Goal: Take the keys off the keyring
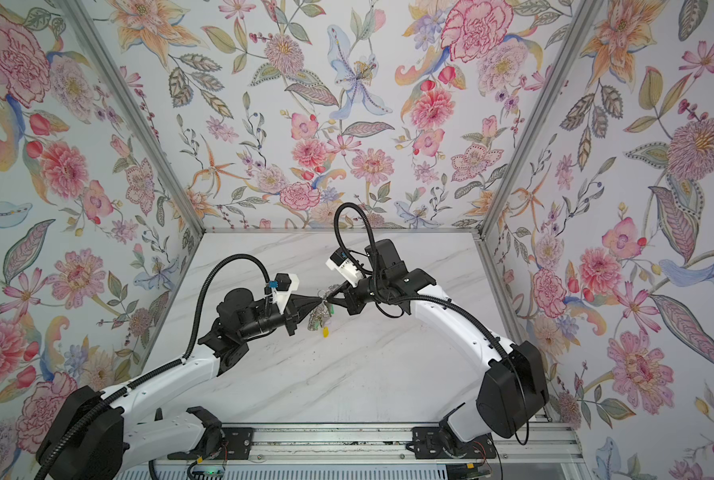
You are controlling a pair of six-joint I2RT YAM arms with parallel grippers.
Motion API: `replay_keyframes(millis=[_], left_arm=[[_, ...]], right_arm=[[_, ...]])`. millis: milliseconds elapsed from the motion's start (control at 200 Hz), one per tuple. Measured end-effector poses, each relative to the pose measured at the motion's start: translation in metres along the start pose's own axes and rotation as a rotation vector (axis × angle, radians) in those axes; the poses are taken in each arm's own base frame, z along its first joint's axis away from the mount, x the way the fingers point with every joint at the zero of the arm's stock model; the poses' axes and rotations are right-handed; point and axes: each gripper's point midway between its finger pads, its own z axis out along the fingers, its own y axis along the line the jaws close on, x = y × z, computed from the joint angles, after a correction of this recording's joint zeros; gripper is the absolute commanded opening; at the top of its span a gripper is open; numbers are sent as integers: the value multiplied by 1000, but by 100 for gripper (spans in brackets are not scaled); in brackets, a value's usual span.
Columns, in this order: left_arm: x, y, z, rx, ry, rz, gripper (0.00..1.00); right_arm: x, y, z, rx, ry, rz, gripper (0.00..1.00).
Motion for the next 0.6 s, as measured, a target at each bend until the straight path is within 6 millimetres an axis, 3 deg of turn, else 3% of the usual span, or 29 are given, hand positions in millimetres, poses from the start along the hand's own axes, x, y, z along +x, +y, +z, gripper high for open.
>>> replay_keyframes(millis=[601], left_arm=[[-14, 11, -17, -112, -155, -29, 0]], right_arm=[[-12, 10, 10, -99, -89, 28, 0]])
